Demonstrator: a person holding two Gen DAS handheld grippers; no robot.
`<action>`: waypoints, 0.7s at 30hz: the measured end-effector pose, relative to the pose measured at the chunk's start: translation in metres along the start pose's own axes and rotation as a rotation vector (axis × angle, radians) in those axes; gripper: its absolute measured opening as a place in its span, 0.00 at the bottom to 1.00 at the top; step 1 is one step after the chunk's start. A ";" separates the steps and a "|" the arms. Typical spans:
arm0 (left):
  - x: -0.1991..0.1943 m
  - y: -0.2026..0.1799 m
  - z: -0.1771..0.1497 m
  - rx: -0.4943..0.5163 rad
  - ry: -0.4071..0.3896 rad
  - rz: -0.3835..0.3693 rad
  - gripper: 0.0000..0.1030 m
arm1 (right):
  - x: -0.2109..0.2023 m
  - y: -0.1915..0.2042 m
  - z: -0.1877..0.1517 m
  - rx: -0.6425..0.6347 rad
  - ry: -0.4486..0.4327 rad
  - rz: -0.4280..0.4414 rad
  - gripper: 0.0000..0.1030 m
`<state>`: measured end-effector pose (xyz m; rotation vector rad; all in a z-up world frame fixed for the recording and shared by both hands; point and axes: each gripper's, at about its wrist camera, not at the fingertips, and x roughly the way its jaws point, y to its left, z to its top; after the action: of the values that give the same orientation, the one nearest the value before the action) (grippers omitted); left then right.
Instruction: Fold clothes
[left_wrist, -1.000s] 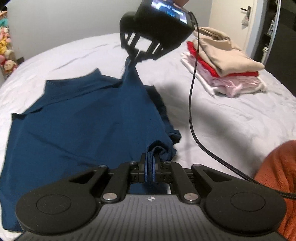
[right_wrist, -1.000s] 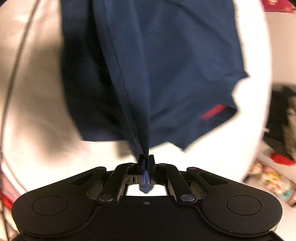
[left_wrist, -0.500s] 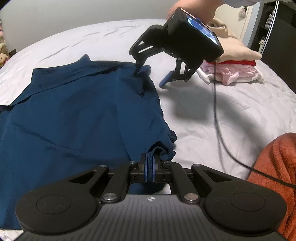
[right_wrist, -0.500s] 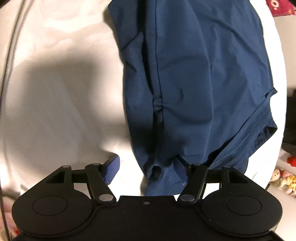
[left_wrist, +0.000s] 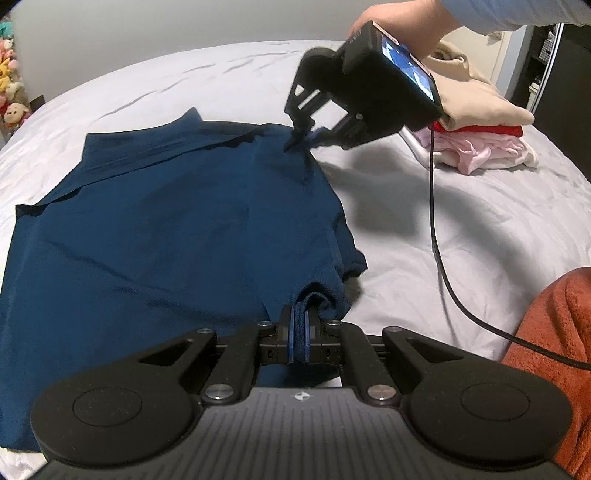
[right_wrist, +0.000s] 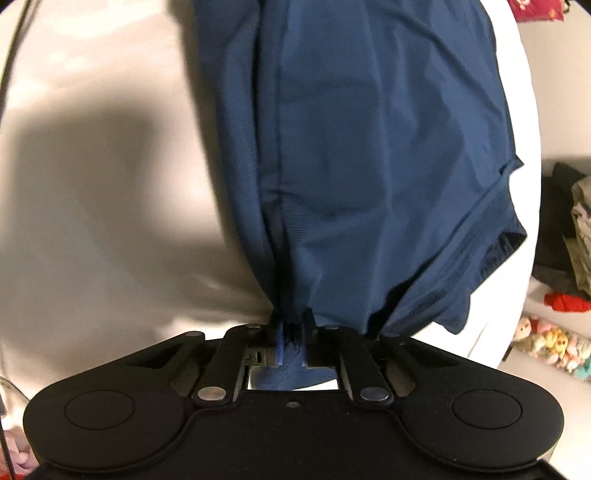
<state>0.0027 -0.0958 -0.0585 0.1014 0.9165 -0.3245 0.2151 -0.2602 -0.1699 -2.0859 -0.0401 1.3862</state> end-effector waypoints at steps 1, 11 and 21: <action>-0.004 0.003 0.000 -0.008 -0.008 0.002 0.04 | -0.001 -0.007 0.000 0.001 0.002 -0.012 0.05; -0.041 0.038 0.003 -0.099 -0.097 0.044 0.04 | -0.019 -0.106 0.022 -0.025 0.012 -0.176 0.04; -0.067 0.097 -0.014 -0.238 -0.128 0.083 0.04 | -0.014 -0.221 0.082 -0.112 -0.037 -0.213 0.01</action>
<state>-0.0153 0.0147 -0.0186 -0.0992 0.8152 -0.1418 0.2073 -0.0485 -0.0660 -2.0774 -0.3523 1.3184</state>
